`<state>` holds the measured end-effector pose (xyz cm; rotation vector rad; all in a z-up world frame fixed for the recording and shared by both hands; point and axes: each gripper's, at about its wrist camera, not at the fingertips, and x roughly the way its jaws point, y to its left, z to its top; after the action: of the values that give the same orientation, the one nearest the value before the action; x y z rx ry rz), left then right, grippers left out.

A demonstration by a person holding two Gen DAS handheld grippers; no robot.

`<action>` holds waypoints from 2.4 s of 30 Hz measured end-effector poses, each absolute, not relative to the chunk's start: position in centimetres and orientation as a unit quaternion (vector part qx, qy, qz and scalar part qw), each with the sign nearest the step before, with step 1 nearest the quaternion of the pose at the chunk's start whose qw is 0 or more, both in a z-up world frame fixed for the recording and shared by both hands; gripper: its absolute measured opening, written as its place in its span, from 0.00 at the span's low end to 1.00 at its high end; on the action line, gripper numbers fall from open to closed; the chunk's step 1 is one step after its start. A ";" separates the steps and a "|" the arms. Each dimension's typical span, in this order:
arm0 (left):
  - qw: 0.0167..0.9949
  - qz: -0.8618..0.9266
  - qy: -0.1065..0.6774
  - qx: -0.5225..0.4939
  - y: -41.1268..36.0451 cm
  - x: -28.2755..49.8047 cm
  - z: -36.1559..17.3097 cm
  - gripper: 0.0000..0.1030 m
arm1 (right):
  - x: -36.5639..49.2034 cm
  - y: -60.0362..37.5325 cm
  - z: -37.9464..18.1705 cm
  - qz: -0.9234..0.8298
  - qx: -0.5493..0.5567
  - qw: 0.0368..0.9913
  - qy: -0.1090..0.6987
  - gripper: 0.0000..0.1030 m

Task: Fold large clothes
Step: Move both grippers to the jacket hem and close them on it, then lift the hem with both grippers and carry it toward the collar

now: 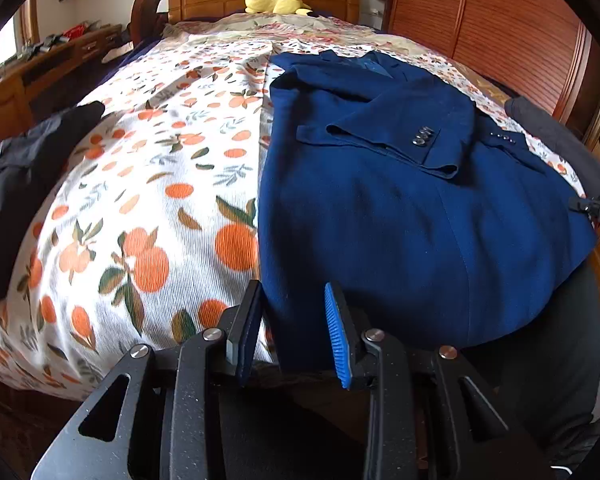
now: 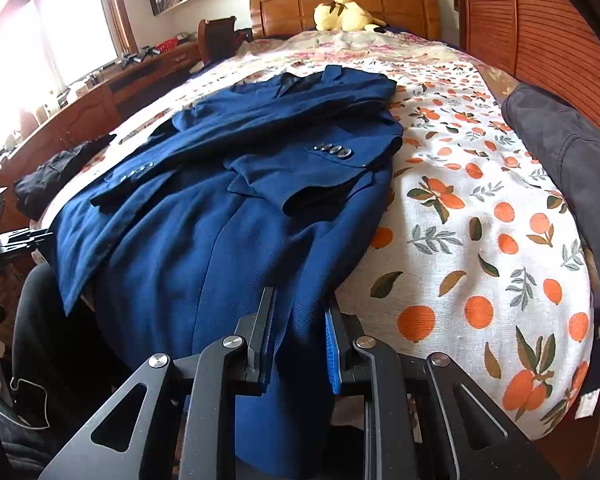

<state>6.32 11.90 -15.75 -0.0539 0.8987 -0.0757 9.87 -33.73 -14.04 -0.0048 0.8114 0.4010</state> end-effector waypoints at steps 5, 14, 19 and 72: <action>0.901 -0.042 0.430 -0.027 11.6 6.1 -15.9 0.28 | 10.4 -32.6 -15.1 0.177 -0.040 0.886 0.427 0.25; 0.913 -0.056 0.404 -0.027 10.8 6.0 -14.8 0.13 | 10.3 -32.7 -15.1 0.189 -0.027 0.886 0.423 0.12; 0.905 -0.045 0.421 -0.031 11.5 6.6 -15.8 0.13 | 9.7 -33.6 -15.7 0.190 -0.001 0.887 0.420 0.12; 0.974 -0.010 0.222 -0.049 8.7 20.0 2.8 0.04 | 19.7 -36.2 2.5 0.127 -0.011 0.964 0.232 0.04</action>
<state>20.01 8.74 2.77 -0.0980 0.4473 -0.0201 19.71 -36.19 2.49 -0.0213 0.4691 0.2565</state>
